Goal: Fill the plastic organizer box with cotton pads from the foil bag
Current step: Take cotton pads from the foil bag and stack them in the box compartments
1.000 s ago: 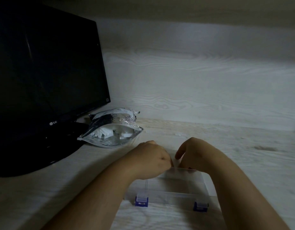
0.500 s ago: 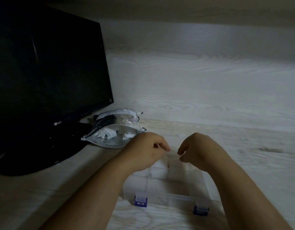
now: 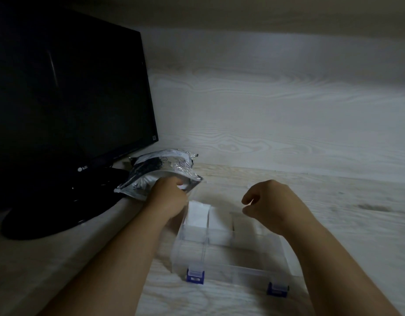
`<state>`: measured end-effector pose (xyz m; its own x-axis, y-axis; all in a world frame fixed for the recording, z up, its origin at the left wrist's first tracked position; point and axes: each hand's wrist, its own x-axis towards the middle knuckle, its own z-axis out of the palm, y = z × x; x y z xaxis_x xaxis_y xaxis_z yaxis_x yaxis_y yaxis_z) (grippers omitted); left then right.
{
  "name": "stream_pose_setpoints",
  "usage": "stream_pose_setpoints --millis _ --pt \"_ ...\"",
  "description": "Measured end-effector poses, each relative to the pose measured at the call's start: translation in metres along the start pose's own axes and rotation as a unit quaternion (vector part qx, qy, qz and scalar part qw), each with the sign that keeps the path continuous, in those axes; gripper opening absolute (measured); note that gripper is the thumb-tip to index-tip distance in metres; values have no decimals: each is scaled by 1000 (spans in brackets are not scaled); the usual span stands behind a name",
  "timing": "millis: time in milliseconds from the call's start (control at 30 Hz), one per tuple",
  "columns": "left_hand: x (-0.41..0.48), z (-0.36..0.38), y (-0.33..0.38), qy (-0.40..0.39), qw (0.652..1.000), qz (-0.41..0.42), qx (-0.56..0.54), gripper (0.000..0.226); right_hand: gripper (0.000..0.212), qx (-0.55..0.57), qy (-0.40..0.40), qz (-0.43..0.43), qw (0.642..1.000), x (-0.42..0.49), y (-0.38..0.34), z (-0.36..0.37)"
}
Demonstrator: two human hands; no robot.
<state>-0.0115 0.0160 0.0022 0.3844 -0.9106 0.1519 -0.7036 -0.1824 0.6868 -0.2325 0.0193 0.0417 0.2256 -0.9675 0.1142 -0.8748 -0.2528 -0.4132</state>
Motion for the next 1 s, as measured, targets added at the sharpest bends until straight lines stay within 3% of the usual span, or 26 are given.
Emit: stream_pose_setpoints --millis 200,467,600,1000 --pt "3 5 -4 -43 997 -25 -56 47 18 7 1 1 1000 0 1 1" --pt "3 9 -3 -1 996 -15 -83 48 16 14 -2 2 1000 0 1 1" --pt "3 9 -2 -30 990 -30 -135 53 17 12 -2 -2 1000 0 2 2" --pt "4 12 -4 -43 984 -28 -170 43 16 16 -5 -3 1000 1 2 3"
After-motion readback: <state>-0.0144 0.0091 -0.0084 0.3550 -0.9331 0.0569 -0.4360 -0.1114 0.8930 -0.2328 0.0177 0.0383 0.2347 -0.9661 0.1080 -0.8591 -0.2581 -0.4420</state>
